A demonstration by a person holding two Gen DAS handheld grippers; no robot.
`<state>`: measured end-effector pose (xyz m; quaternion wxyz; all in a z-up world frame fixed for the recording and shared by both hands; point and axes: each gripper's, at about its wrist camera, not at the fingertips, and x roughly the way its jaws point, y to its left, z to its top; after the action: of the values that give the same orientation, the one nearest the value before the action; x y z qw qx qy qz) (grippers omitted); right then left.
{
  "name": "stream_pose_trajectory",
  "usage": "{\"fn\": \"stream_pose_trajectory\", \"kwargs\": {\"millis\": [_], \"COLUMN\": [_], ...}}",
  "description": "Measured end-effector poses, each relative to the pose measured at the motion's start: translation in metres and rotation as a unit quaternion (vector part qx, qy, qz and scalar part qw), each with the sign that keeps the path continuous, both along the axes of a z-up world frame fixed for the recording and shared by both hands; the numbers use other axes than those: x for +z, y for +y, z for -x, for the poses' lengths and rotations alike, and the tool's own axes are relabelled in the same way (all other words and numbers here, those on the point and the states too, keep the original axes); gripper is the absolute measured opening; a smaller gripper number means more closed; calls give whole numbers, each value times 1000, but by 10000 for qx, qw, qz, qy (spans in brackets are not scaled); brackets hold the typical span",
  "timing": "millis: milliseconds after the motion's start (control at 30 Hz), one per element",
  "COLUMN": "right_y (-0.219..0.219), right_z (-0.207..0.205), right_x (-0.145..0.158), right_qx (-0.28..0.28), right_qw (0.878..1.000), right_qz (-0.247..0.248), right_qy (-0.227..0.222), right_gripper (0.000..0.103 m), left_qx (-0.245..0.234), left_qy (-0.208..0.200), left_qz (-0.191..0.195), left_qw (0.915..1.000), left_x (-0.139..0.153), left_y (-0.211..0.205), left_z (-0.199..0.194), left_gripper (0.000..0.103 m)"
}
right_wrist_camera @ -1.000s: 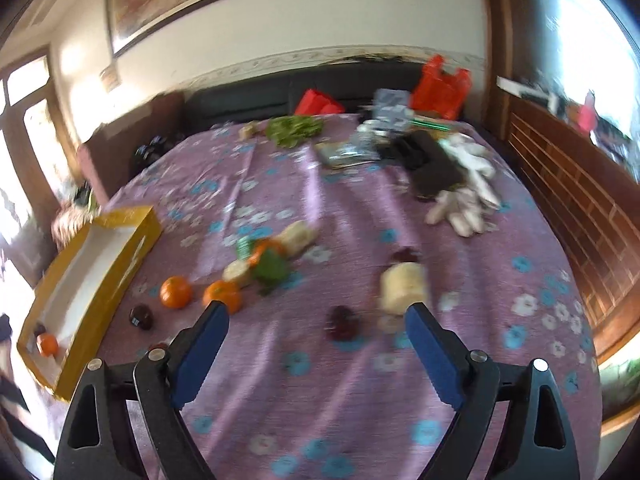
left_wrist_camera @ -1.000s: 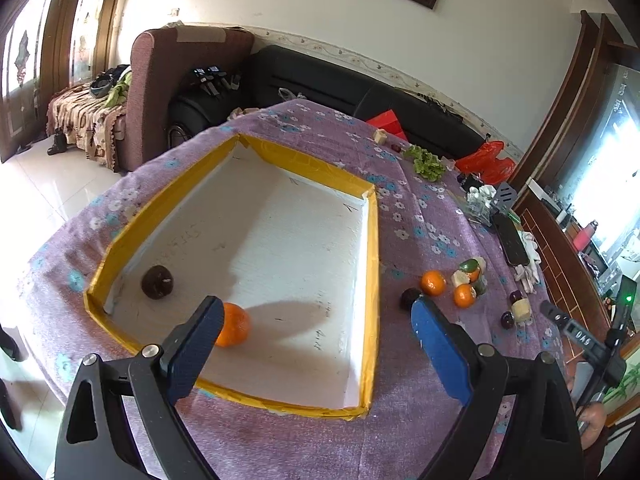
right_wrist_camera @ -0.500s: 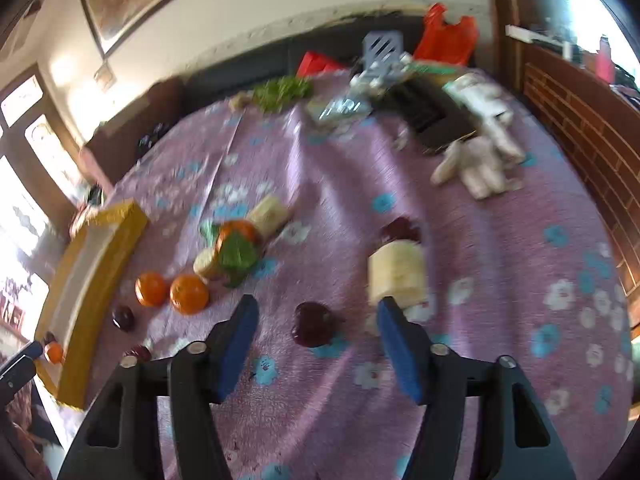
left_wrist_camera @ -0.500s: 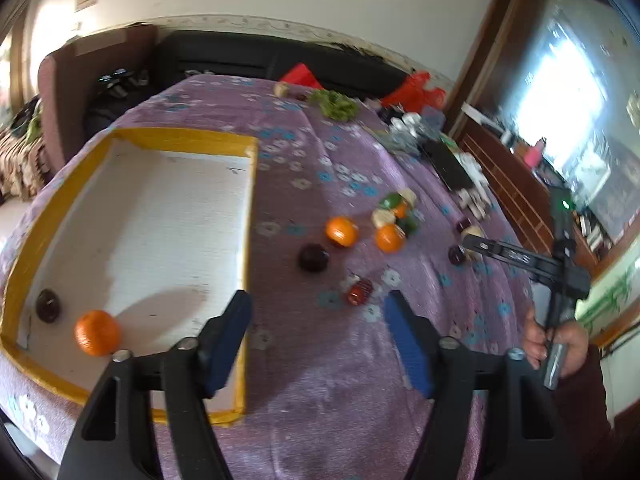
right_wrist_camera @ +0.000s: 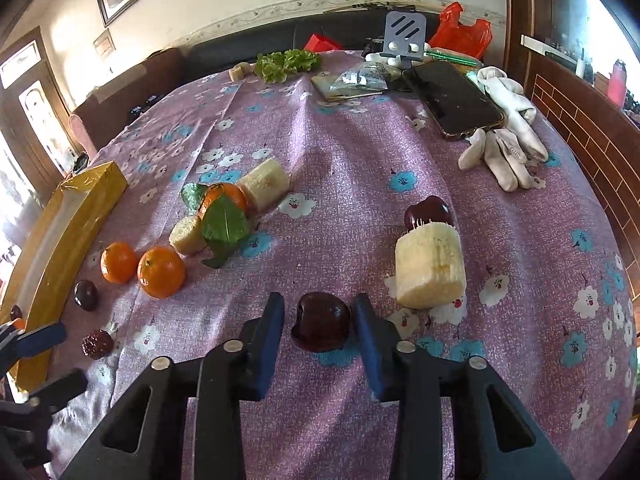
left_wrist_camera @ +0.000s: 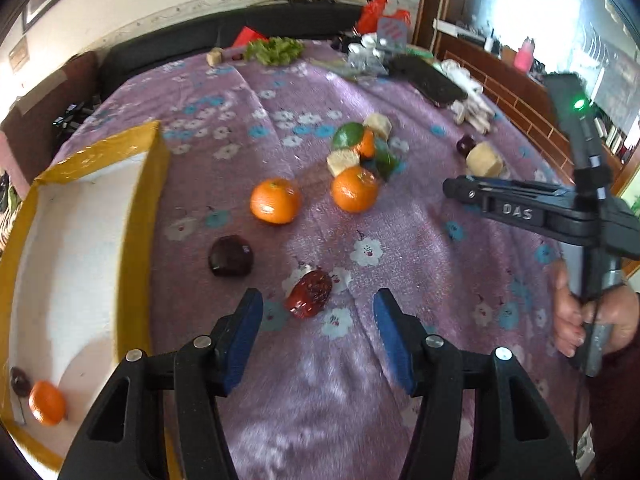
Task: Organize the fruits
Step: 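Grasp a red date with the left tool while the right tool holds the plum, then carry the date and plum into the tray and open both tools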
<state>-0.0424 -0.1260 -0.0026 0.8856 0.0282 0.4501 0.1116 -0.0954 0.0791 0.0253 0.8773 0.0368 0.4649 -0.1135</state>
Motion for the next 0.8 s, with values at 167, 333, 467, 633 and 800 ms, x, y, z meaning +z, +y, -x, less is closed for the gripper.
{"fn": "stream_pose_trajectory", "kwargs": {"millis": [167, 333, 467, 633, 800], "right_y": [0, 3, 5, 7, 14], "right_z": [-1, 1, 2, 4, 19], "right_x": [0, 0, 0, 2, 24], "right_qx": [-6, -20, -18, -33, 91], "right_qw": [10000, 9998, 9996, 9994, 9994], "right_qz": [28, 178, 255, 296, -122], "right_qy": [-7, -57, -101, -197, -320], "right_gripper": [35, 31, 30, 30, 30], "left_qx": [-43, 120, 340, 767, 1242], "left_qy": [139, -12, -182, -498, -840], "left_qz": [-255, -6, 299, 782, 904], "left_qw": [9996, 9999, 9988, 9927, 9846], "left_x": [-14, -8, 8, 41, 72], "left_y": [-10, 0, 15, 55, 109], "left_z": [-10, -3, 4, 27, 57], "left_gripper": [20, 19, 19, 19, 19]}}
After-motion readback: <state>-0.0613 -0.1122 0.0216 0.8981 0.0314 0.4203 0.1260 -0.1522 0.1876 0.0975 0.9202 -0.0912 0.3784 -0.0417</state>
